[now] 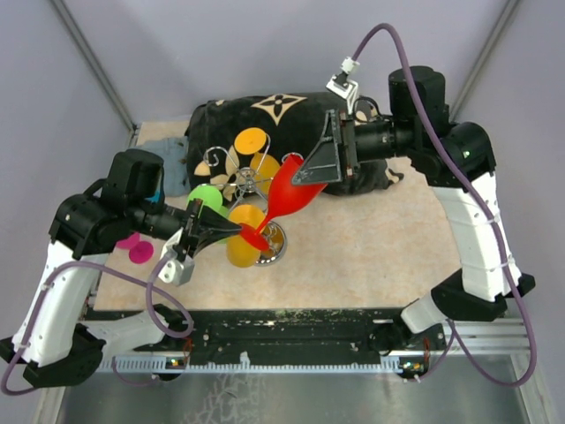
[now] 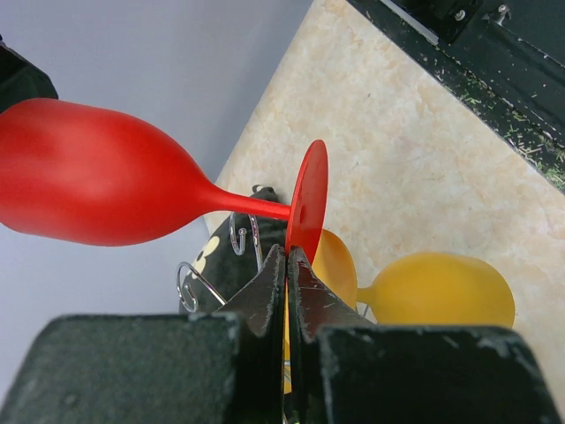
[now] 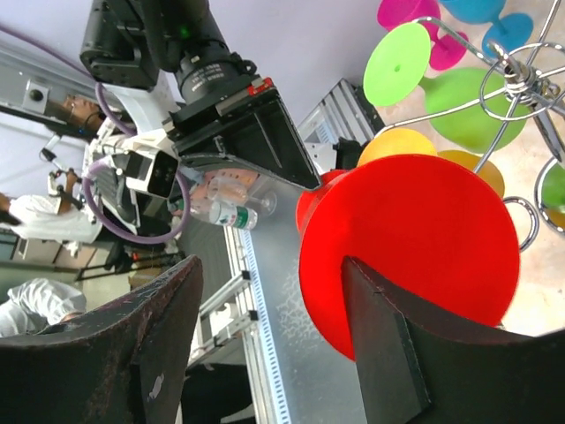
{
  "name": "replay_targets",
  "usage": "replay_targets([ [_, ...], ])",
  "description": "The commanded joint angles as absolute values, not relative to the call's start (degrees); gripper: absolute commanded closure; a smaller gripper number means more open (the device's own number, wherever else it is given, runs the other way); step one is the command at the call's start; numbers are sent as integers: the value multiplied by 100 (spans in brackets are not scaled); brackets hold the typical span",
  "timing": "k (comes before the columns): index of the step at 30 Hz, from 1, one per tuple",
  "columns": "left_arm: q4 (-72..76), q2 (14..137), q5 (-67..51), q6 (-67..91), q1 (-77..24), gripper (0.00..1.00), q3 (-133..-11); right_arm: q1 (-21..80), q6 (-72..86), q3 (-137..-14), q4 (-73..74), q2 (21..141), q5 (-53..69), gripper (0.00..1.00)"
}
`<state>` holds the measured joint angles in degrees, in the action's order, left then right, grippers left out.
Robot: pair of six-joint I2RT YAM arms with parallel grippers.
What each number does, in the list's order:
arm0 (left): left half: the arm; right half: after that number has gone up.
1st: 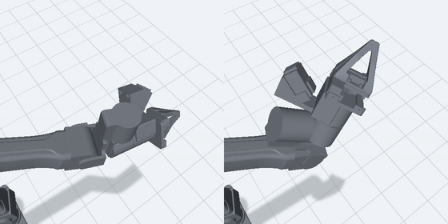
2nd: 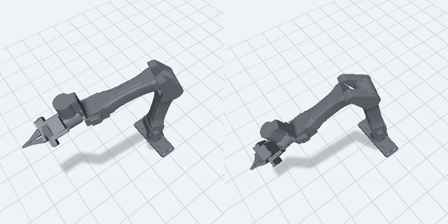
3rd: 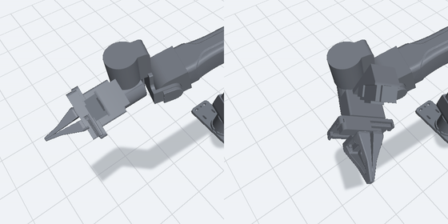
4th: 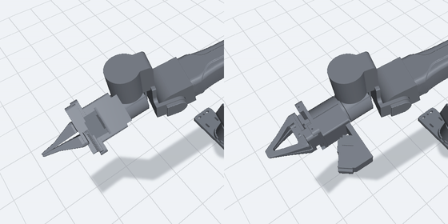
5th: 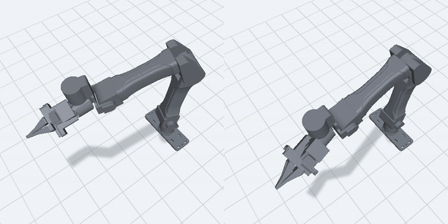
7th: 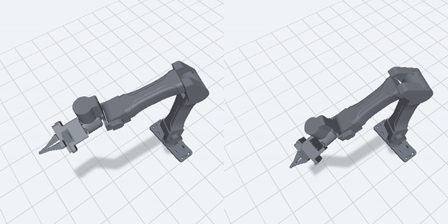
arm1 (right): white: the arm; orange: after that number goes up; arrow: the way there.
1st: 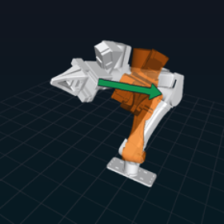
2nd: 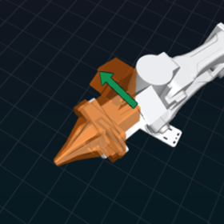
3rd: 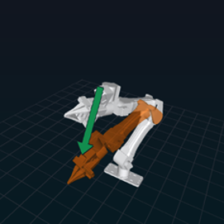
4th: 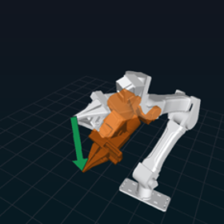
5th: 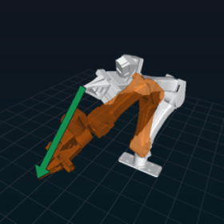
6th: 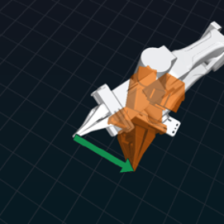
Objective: Take the wine glass off the wine glass rack
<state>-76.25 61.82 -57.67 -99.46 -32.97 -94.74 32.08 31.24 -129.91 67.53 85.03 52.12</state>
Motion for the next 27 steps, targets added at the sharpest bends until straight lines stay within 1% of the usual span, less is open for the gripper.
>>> replay_targets([
  [1,-7698,6228,-5915,-10010,-3348,100,-9661,3569,2839,-13277,6943,8631,4869,37],
  [3,-7646,6240,-5931,-9966,-3357,100,-9697,3716,2725,-13277,7123,8699,4709,42],
  [4,-7616,6239,-5938,-9930,-3357,100,-9709,3785,2663,-13273,7215,8728,4641,48],
  [5,-7569,6236,-5949,-9904,-3365,100,-9718,3868,2628,-13272,7279,8754,4607,59],
  [7,-7380,6199,-5957,-9741,-3367,100,-9725,3938,2619,-13290,7280,8779,4561,99],
  [9,-6942,6096,-5990,-9457,-3366,100,-9687,3938,2645,-13368,7215,8752,4570,100],
  [10,-6553,6011,-6012,-9199,-3366,98,-9613,3938,2690,-13433,7134,8734,4608,100],
  [12,-5542,5818,-6048,-8434,-3368,87,-9456,3940,2855,-13613,6921,8683,4698,100],
  [13,-5027,5724,-6049,-8056,-3366,79,-9395,3942,2942,-13720,6816,8657,4717,100],
  [14,-4587,5668,-6014,-7654,-3366,68,-9361,3934,3058,-13894,6709,8637,4701,100],
  [16,-3534,5592,-5867,-6909,-3366,41,-9345,3846,3217,-14196,6551,8599,4593,100],
  [17,-3051,5567,-5742,-6477,-3366,32,-9334,3725,3297,-14293,6452,8551,4544,100],
  [18,-2493,5542,-5574,-6012,-3366,26,-9302,3546,3372,-14334,6366,8454,4420,100],
  [19,-1941,5512,-5313,-5469,-3366,22,-9247,3261,3427,-14312,6286,8318,4261,100],
  [20,-1204,5493,-5010,-5027,-3371,21,-9189,2933,3427,-14236,6244,8169,3975,100],
  [21,-910,5491,-4620,-4616,-3371,20,-9159,2546,3368,-14130,6285,8012,3765,100],
  [22,-317,5508,-4170,-4278,-3367,20,-9121,2195,3220,-14011,6411,7865,3379,100],
  [23,78,5553,-3678,-3958,-3366,20,-9103,1894,3037,-13934,6600,7762,2620,100],
  [24,228,5637,-3154,-3769,-3366,20,-9201,1850,2828,-13886,6856,7711,1810,100],
  [27,140,6130,-1489,-3117,-3366,19,-9936,1845,2428,-13523,7301,7620,-468,100],
])
